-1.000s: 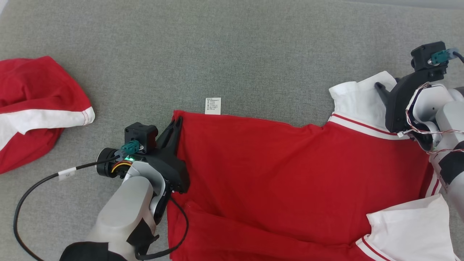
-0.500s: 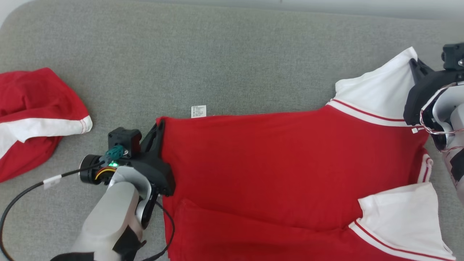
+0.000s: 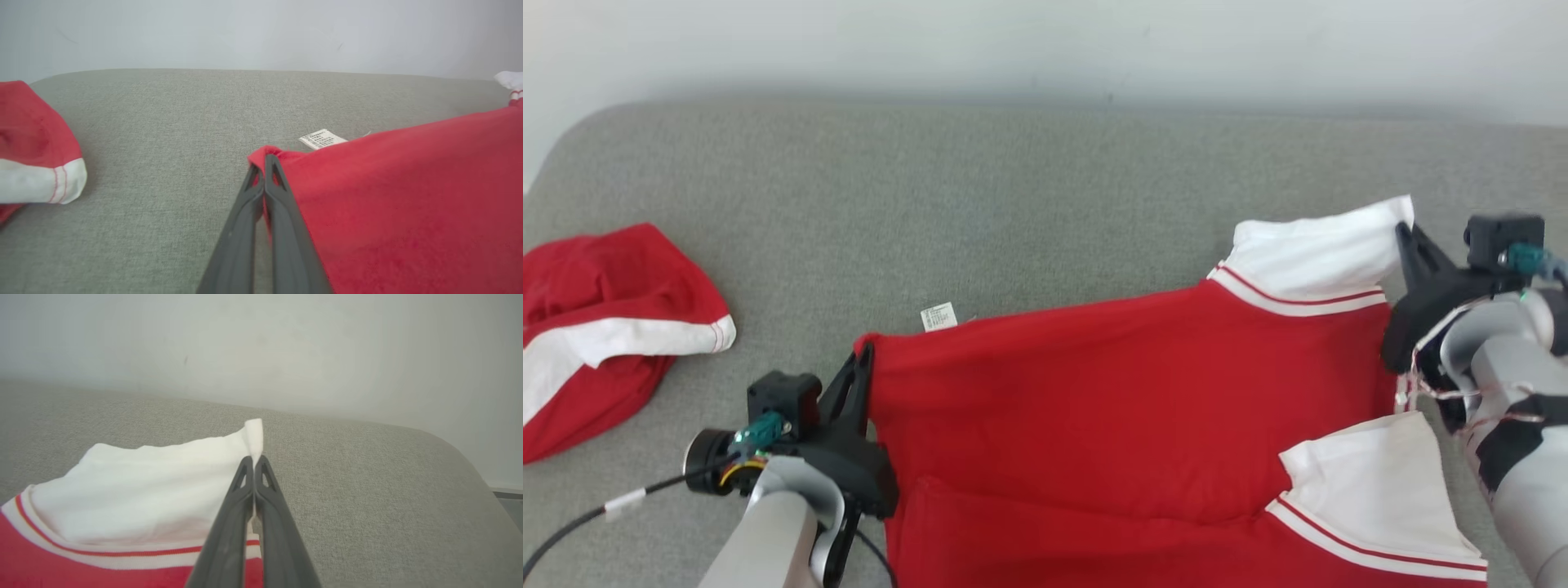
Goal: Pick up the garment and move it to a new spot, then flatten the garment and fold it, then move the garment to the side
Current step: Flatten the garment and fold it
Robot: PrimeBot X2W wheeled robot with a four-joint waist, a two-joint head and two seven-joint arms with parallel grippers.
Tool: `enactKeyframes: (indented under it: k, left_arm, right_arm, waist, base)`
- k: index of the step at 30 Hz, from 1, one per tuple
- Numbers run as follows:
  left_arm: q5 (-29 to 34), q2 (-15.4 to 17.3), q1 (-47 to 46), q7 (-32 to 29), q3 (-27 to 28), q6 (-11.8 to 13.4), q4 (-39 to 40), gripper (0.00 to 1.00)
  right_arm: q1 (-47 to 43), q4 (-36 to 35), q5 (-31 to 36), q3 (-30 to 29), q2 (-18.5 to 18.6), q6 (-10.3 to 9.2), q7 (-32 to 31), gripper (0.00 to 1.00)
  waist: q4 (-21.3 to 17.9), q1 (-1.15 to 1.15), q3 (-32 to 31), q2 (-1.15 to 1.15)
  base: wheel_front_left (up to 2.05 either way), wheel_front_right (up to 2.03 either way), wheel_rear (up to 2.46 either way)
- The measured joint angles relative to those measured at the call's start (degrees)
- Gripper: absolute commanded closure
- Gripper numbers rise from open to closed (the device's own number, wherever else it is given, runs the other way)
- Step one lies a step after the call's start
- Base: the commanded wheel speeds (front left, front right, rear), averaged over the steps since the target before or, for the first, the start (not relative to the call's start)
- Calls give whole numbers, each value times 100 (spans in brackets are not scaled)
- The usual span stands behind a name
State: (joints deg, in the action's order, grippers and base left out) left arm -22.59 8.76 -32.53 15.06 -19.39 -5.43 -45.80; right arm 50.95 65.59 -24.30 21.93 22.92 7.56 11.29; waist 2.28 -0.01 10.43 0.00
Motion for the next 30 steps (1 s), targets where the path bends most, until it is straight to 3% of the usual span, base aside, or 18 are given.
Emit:
enactKeyframes:
  k: [16, 30]
  left_arm:
    - [464, -60, 1461, 0, 626, -96, 656, 100]
    - [719, -387, 2321, 0, 1103, -111, 899, 100]
  right_arm:
    - [-2082, -798, -805, -191, -261, 0, 360, 100]
    - [-3023, -1177, -563, -1151, -589, 0, 371, 100]
  waist:
    - [-480, -1, -826, -1]
    - [-654, 0, -1083, -1]
  base:
    - [0, 0, 0]
    - [0, 0, 0]
